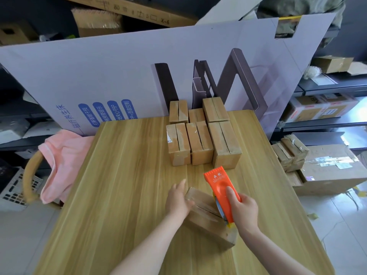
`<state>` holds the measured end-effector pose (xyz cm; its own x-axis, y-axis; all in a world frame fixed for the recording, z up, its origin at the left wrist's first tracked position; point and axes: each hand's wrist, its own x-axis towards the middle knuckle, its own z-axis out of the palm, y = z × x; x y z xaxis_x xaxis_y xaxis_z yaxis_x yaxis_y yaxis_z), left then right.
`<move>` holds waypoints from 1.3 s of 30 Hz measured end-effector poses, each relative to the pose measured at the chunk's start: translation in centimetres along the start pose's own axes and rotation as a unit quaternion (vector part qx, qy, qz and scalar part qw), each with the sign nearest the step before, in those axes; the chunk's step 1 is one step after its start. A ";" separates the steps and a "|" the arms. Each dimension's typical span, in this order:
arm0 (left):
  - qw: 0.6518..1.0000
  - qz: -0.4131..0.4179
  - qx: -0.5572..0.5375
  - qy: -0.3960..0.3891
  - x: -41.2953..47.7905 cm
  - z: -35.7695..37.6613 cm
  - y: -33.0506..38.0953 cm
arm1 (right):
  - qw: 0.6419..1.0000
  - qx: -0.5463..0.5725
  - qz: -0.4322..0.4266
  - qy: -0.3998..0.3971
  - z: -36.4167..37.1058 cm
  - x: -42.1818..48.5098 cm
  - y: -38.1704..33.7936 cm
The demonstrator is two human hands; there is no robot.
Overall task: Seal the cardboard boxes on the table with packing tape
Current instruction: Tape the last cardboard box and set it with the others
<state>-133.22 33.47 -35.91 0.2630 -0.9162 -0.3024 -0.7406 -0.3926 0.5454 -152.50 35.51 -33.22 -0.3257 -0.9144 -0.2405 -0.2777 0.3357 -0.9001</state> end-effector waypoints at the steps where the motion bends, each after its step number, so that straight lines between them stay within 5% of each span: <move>1: 0.998 0.008 -0.032 0.060 -1.1 0.5 -1.2 | 1.000 -0.004 -0.001 0.002 0.0 0.0 0.0; 4: 0.989 -0.022 -0.082 0.125 -4.1 1.5 -3.6 | 1.000 -0.007 -0.001 0.004 0.1 0.0 0.1; 8: 0.987 -0.099 -0.121 0.041 -4.3 1.5 -4.4 | 1.000 -0.016 -0.001 0.008 0.0 0.1 0.1; 12: 0.972 -0.074 -0.217 0.047 -5.0 1.0 -5.5 | 1.000 -0.013 0.003 0.002 -0.1 0.3 0.2; 17: 0.998 0.000 0.007 0.069 -4.7 -0.5 -7.2 | 1.000 -0.004 0.003 -0.004 -0.1 0.2 0.1; 23: 0.972 0.104 0.209 0.025 -2.4 -2.2 -6.2 | 1.000 -0.006 0.006 -0.003 -0.2 0.3 0.0; 28: 0.991 -0.034 0.097 0.086 -3.5 -2.2 -5.6 | 1.000 -0.010 0.009 -0.010 0.0 0.2 -0.1; 34: 0.999 0.008 0.006 0.047 -3.7 -1.4 -5.0 | 1.000 -0.015 0.008 -0.005 0.0 0.2 -0.2; 39: 0.999 -0.044 -0.007 0.018 -3.7 -2.1 -3.6 | 1.000 -0.012 0.002 -0.009 0.4 -0.4 -0.1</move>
<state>-130.23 38.08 -35.11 0.3491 -0.8805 -0.3207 -0.7052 -0.4723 0.5289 -152.00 35.79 -33.15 -0.3108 -0.9166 -0.2515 -0.2985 0.3453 -0.8897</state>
